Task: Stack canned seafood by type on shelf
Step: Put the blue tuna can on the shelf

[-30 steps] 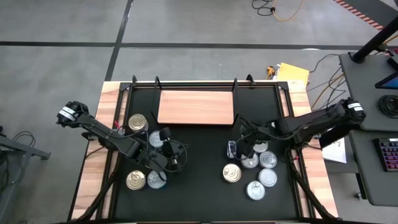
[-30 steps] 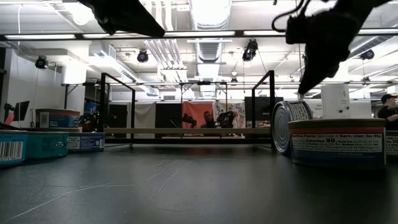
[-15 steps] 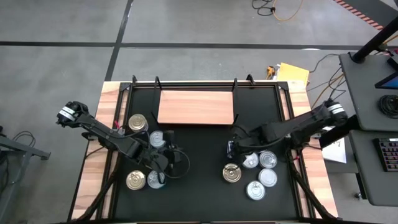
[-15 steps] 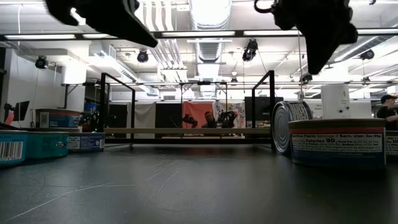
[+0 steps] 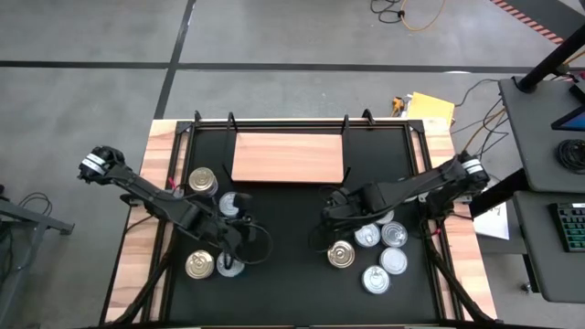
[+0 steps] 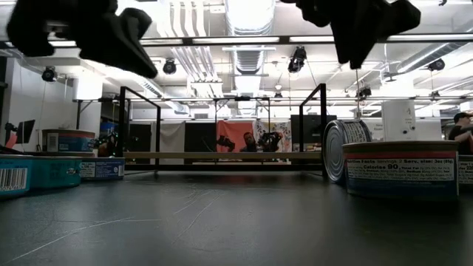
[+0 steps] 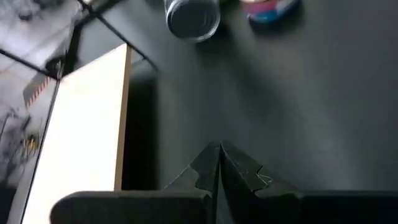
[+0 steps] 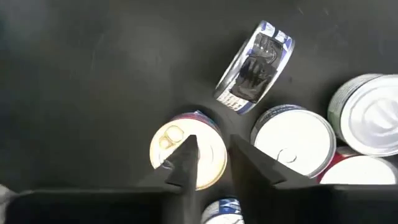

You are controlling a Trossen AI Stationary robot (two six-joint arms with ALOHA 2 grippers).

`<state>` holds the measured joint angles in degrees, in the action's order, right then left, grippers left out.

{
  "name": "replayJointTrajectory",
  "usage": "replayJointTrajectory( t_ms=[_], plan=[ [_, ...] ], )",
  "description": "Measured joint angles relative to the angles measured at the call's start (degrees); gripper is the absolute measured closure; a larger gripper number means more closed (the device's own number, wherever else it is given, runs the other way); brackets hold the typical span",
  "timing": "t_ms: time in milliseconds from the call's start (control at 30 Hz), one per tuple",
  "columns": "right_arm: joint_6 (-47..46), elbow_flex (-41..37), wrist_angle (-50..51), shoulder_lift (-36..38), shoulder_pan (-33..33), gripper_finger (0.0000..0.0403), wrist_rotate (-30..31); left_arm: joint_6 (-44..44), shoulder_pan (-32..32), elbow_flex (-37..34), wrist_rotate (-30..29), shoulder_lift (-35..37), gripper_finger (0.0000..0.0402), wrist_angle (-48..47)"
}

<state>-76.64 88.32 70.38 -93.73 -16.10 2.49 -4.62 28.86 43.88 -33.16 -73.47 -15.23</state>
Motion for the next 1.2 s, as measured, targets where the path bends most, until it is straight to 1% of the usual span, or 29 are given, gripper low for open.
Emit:
replayJointTrajectory(
  t_ms=[100, 233, 333, 433, 533, 700, 900, 1100, 1200],
  plan=[
    [-3.1, -0.2, 0.2, -0.2, 0.2, 0.0262, 0.4, -5.6, 1.0, -5.0, 1.6, 5.7, 0.0402, 6.5],
    [-4.7, -0.6, 0.2, -0.2, 1.4, 0.0196, 2.9, -10.4, 1.0, -9.4, 1.6, 14.0, 0.0402, 11.1],
    [-5.4, -1.1, 0.2, -0.2, 2.5, 0.0152, 3.9, -13.8, 0.6, -12.6, 1.6, 18.9, 0.0401, 13.5],
    [-5.6, -1.9, 0.1, -0.3, 3.4, 0.0119, 4.1, -18.2, 0.5, -15.0, 1.6, 23.0, 0.0402, 16.0],
    [-6.3, -2.9, 0.0, -1.1, 4.1, 0.0098, 4.4, -22.7, 0.5, -17.4, 1.6, 25.9, 0.0402, 19.7],
    [-7.6, -4.5, -0.3, -3.6, 4.7, 0.0088, 4.6, -27.6, 0.5, -18.7, 1.8, 28.2, 0.0401, 23.1],
    [-7.4, -5.2, -1.0, -6.5, 5.0, 0.0105, 4.6, -32.8, 0.2, -19.9, 5.0, 28.2, 0.0401, 26.3],
    [-6.3, -5.2, -2.4, -10.4, 5.2, 0.0123, 4.6, -33.4, 0.1, -19.5, 5.4, 27.3, 0.0401, 26.5],
    [-5.8, -5.2, -2.8, -11.6, 5.2, 0.0132, 3.7, -33.5, 0.1, -19.5, 5.4, 27.3, 0.0401, 26.4]
  ],
)
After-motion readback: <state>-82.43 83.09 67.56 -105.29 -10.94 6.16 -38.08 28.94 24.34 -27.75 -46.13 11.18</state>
